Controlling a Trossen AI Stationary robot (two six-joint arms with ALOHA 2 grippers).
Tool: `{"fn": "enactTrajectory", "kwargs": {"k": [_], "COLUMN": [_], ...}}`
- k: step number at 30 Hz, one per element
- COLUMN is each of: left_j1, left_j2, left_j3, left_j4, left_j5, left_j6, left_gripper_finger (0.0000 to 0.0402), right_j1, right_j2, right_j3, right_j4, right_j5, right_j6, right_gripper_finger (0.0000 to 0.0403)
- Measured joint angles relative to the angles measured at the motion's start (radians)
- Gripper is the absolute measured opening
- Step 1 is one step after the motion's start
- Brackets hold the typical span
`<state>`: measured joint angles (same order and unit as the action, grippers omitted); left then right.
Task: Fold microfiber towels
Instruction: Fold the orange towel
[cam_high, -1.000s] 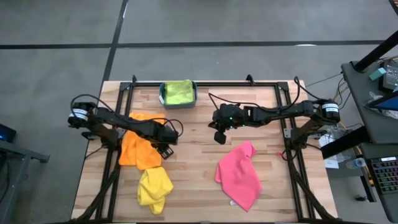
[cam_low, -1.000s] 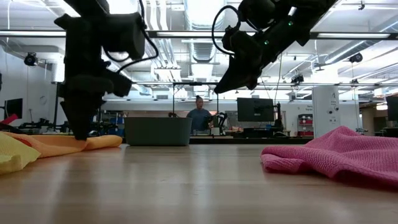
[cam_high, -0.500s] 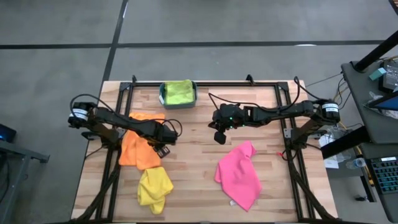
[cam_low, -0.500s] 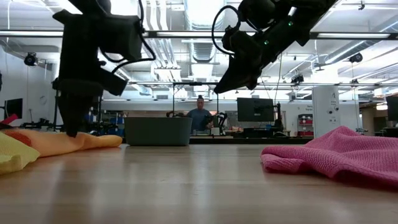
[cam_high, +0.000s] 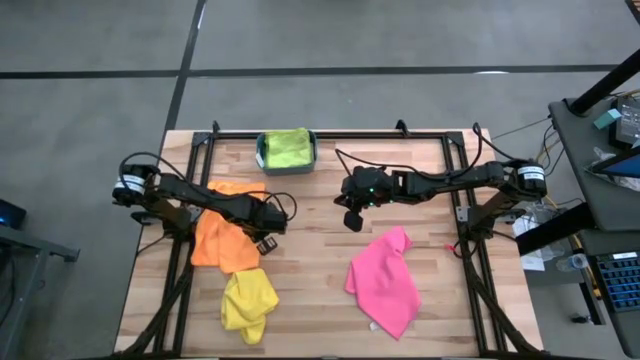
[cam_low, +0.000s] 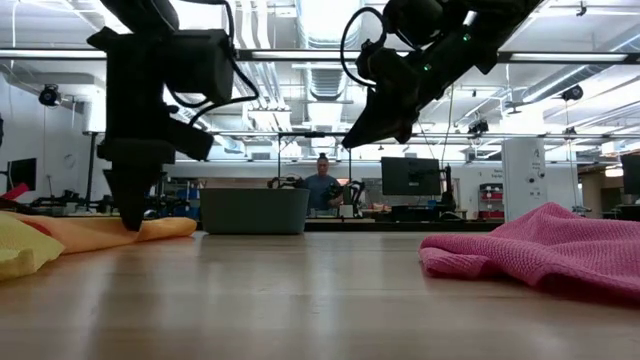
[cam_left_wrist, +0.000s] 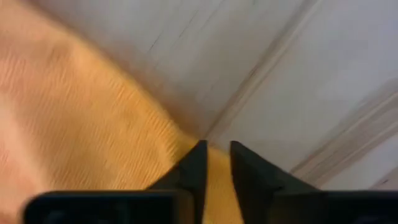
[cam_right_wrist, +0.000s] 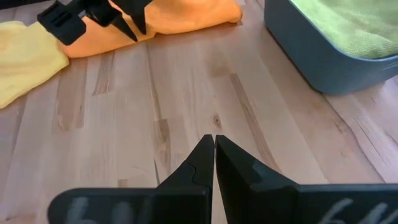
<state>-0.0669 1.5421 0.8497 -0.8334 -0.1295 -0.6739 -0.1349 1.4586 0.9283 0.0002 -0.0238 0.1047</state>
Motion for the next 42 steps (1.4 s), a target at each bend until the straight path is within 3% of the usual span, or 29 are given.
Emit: {"fn": "enactTrajectory", "kwargs": {"k": [3, 12, 24, 27, 30, 36, 42], "left_j1": [0.0, 0.002, 0.002, 0.002, 0.002, 0.006, 0.006], "left_j2": [0.0, -0.029, -0.024, -0.012, -0.001, 0.0, -0.002], "left_j3": [0.004, 0.073, -0.001, -0.007, -0.002, 0.005, 0.034], "left_j4": [0.053, -0.166, -0.07, -0.011, 0.055, 0.08, -0.043], "left_j5": [0.0, -0.099, -0.073, -0.072, -0.07, -0.059, -0.046], "left_j6": [0.029, -0.025, -0.053, -0.043, 0.004, 0.029, -0.03], "left_gripper_finger": [0.0008, 0.0018, 0.0149, 0.0158, 0.0131, 0.0012, 0.0014], "right_j1": [0.0, 0.0, 0.0, 0.0, 0.0, 0.0, 0.0], "right_j2": [0.0, 0.0, 0.0, 0.0, 0.0, 0.0, 0.0], "right_j3": [0.0, 0.0, 0.0, 0.0, -0.001, -0.002, -0.002], "right_j4": [0.002, 0.005, 0.006, 0.007, 0.007, 0.007, 0.007], "right_j5": [0.0, 0.0, 0.0, 0.0, 0.0, 0.0, 0.0], "right_j6": [0.0, 0.0, 0.0, 0.0, 0.0, 0.0, 0.0], "right_gripper_finger": [0.0009, 0.0009, 0.0009, 0.0009, 0.0009, 0.0009, 0.0009]}}
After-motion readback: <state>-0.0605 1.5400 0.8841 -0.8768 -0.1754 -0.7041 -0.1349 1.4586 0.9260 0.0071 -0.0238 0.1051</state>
